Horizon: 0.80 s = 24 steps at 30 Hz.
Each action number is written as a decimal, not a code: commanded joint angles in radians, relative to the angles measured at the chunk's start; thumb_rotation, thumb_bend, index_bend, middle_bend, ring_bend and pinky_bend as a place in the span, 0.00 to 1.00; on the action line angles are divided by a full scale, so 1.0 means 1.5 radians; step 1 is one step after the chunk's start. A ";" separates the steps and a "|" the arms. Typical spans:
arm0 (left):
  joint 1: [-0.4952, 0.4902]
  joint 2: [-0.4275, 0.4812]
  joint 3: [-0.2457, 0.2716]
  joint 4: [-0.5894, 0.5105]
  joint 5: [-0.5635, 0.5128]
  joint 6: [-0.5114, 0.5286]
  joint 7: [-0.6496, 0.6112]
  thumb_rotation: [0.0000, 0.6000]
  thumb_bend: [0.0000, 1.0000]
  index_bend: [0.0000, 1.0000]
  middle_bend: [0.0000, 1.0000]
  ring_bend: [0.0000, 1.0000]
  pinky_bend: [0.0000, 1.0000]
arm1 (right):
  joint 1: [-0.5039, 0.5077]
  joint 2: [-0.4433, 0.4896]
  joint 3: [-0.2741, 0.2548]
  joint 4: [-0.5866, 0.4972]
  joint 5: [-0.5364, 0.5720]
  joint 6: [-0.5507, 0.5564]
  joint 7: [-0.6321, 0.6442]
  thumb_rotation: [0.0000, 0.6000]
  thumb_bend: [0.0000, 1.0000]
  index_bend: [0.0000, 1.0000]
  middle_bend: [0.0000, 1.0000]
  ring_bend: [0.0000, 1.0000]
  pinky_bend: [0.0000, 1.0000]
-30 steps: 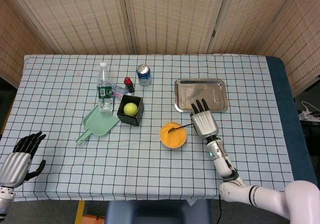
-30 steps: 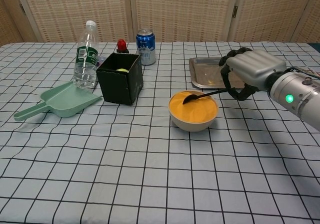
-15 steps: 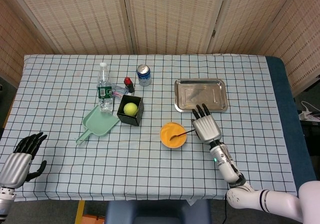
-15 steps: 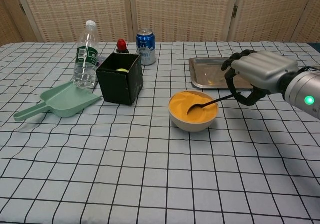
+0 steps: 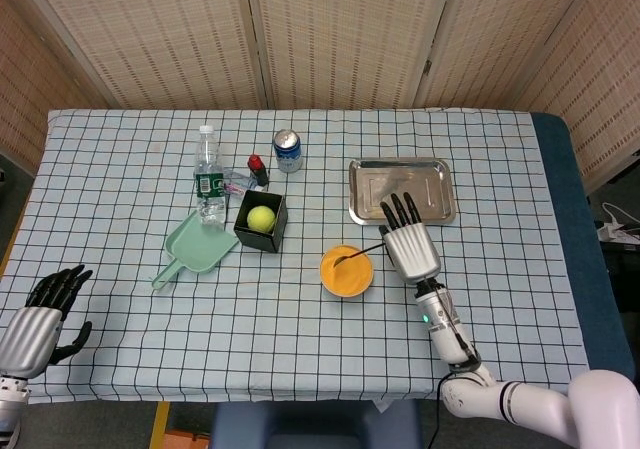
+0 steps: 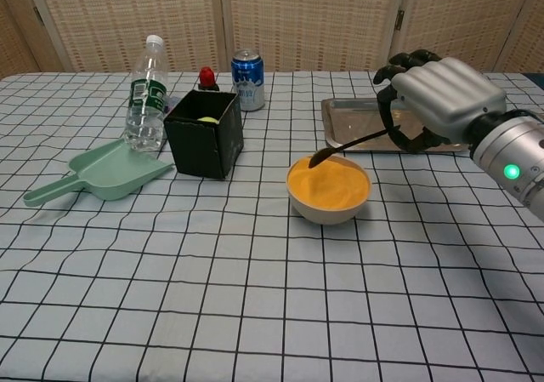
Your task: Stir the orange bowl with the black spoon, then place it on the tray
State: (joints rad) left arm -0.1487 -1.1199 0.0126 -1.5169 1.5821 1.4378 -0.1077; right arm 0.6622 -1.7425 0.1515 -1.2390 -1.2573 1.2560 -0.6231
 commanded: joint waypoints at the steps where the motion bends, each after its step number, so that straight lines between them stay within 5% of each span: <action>1: 0.000 0.000 0.000 0.000 0.000 0.000 0.000 1.00 0.45 0.00 0.00 0.00 0.08 | -0.007 -0.014 -0.009 0.027 -0.007 -0.008 0.013 1.00 0.75 0.96 0.16 0.02 0.06; 8: 0.001 -0.001 -0.002 0.000 -0.002 0.002 0.003 1.00 0.45 0.00 0.00 0.00 0.08 | -0.014 -0.016 0.012 0.037 -0.022 0.013 0.045 1.00 0.75 0.96 0.16 0.02 0.06; 15: -0.001 -0.003 -0.001 0.002 -0.003 -0.004 0.004 1.00 0.45 0.00 0.00 0.00 0.08 | -0.003 -0.027 0.069 0.084 0.042 -0.025 0.054 1.00 0.75 0.96 0.16 0.02 0.06; 24: -0.004 -0.007 -0.001 0.002 -0.005 -0.010 0.012 1.00 0.45 0.00 0.00 0.00 0.08 | 0.086 -0.114 0.163 0.340 0.153 -0.159 0.086 1.00 0.75 0.96 0.16 0.02 0.06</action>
State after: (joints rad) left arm -0.1546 -1.1296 0.0116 -1.5136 1.5743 1.4229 -0.0901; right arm 0.7278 -1.8487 0.3346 -0.8790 -1.0978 1.1046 -0.5213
